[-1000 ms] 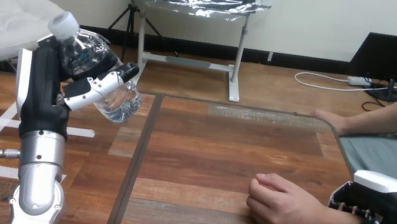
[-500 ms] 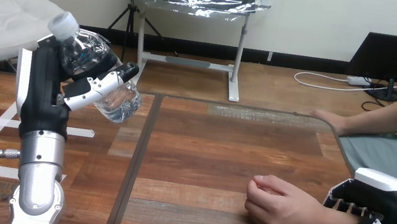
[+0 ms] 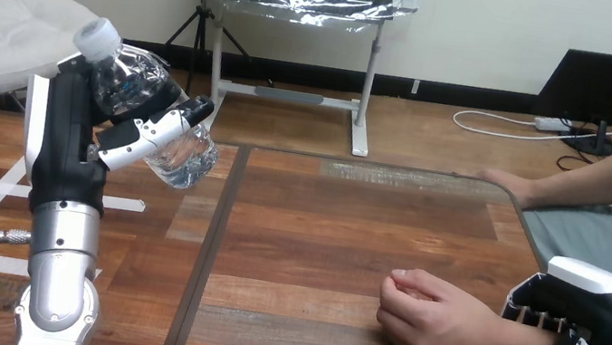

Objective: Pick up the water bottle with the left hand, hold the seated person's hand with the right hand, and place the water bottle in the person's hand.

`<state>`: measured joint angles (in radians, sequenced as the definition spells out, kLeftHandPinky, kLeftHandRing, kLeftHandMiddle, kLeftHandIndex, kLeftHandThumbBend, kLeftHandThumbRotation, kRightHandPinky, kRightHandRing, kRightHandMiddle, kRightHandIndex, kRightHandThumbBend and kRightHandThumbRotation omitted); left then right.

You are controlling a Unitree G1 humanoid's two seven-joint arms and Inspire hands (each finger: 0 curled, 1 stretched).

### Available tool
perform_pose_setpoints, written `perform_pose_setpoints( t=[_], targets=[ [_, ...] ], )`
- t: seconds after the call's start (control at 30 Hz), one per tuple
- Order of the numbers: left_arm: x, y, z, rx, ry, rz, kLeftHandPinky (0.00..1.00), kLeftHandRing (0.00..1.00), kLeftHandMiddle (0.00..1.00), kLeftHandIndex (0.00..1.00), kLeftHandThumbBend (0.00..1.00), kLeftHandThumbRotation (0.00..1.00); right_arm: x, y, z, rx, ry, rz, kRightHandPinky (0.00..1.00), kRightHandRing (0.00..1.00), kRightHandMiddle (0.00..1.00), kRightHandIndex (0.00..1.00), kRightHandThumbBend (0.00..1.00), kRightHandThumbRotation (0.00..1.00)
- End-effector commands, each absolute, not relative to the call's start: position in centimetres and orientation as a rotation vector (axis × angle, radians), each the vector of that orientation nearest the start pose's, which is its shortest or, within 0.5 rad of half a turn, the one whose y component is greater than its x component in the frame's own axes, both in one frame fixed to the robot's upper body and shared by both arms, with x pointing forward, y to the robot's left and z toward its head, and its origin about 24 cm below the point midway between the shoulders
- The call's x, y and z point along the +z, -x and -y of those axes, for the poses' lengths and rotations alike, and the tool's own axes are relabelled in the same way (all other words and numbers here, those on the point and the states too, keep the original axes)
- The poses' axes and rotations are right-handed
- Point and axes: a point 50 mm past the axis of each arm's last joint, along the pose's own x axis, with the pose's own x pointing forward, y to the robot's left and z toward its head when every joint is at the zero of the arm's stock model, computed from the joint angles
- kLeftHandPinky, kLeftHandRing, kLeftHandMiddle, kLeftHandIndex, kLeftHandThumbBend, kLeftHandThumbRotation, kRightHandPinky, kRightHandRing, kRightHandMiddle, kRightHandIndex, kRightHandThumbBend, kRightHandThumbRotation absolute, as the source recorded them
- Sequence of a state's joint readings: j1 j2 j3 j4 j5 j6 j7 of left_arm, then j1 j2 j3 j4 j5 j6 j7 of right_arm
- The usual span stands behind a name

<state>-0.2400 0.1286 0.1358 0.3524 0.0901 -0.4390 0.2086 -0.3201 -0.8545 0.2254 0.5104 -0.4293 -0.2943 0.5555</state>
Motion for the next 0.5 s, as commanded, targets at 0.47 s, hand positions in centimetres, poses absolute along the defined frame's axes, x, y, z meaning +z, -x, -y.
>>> perform_pose_setpoints(
  t=[0.47],
  targets=[
    [11.16, -30.44, -19.21, 0.239, -0.148, 0.508, 0.25, 0.31, 0.38, 0.41, 0.62, 0.00, 5.39, -28.46, 27.95, 0.674, 1.238, -0.354, 0.25, 0.31, 0.39, 0.41, 0.84, 0.00]
  ],
)
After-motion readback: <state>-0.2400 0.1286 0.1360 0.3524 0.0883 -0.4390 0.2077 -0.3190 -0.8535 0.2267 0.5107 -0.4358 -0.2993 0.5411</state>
